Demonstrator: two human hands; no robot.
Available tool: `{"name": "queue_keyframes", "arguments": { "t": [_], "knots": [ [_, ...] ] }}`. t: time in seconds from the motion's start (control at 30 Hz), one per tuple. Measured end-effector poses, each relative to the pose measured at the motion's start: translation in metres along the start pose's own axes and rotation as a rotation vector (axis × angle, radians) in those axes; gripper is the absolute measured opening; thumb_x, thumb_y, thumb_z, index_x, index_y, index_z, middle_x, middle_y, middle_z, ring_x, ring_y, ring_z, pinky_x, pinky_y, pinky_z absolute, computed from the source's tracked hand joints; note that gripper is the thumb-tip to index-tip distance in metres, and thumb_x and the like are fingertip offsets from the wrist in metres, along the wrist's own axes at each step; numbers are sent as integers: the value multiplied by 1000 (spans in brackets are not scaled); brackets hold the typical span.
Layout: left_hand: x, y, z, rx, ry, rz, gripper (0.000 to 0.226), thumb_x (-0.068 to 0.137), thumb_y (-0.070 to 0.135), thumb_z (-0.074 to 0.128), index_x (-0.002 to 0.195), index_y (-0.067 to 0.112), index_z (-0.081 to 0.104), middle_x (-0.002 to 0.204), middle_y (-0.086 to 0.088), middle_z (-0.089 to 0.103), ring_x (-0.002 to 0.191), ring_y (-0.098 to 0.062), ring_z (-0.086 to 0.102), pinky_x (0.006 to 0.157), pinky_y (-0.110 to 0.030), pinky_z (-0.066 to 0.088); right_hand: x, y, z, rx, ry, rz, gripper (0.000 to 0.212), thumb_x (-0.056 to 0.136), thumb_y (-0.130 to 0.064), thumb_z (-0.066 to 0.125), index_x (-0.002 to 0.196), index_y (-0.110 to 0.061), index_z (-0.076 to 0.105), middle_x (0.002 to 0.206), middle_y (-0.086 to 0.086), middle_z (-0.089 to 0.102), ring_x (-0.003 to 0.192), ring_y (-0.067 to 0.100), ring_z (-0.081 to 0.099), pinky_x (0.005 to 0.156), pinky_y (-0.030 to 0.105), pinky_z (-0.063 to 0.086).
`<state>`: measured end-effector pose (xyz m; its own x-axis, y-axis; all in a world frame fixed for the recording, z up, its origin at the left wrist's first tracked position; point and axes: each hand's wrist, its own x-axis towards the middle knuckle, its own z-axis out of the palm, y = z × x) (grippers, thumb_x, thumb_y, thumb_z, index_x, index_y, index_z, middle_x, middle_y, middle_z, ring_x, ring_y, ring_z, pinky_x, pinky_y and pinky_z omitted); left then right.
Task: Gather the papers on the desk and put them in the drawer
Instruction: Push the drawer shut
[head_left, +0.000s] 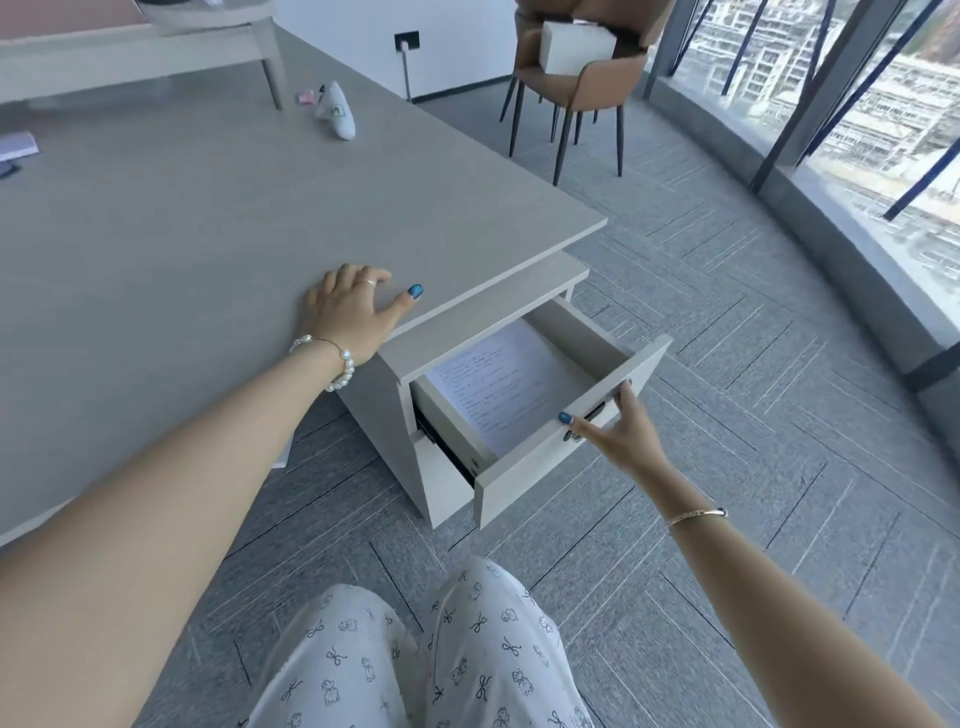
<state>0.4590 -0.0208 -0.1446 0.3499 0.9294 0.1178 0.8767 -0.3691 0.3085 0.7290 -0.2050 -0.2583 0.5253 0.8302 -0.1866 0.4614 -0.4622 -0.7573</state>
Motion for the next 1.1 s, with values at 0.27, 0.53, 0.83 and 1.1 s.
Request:
{"name": "queue_keyframes", "arguments": {
  "t": [0.27, 0.53, 0.83, 1.1],
  "knots": [
    [3, -1, 2, 97, -1, 57, 55, 88, 54, 37, 136, 26, 38, 140, -3, 41, 132, -23, 33, 105, -39, 25, 30, -30, 22, -5, 9, -88, 66, 66, -48, 76, 107, -9, 42, 108, 6, 58, 92, 23, 57, 57, 30, 37],
    [18, -9, -5, 49, -67, 144, 67, 78, 62, 41, 137, 30, 38, 140, -3, 38, 134, -21, 29, 109, -35, 20, 65, -66, 50, -9, -88, -102, 78, 66, -42, 80, 117, -6, 34, 133, 14, 42, 126, 29, 42, 90, 35, 41],
    [22, -13, 1, 13, -37, 169, 56, 86, 53, 46, 136, 27, 40, 148, -2, 34, 140, -18, 27, 117, -35, 14, 94, -84, 65, -17, -123, -117, 89, 61, -47, 81, 125, -11, 31, 108, -3, 43, 98, 15, 46, 74, 30, 36],
    [21, -11, 1, 7, -33, 166, 56, 86, 54, 45, 136, 27, 40, 148, -2, 34, 140, -19, 27, 116, -35, 14, 87, -94, 62, -75, -114, -82, 82, 66, -42, 80, 122, -6, 33, 106, 3, 47, 104, 24, 52, 73, 27, 33]
  ]
}}
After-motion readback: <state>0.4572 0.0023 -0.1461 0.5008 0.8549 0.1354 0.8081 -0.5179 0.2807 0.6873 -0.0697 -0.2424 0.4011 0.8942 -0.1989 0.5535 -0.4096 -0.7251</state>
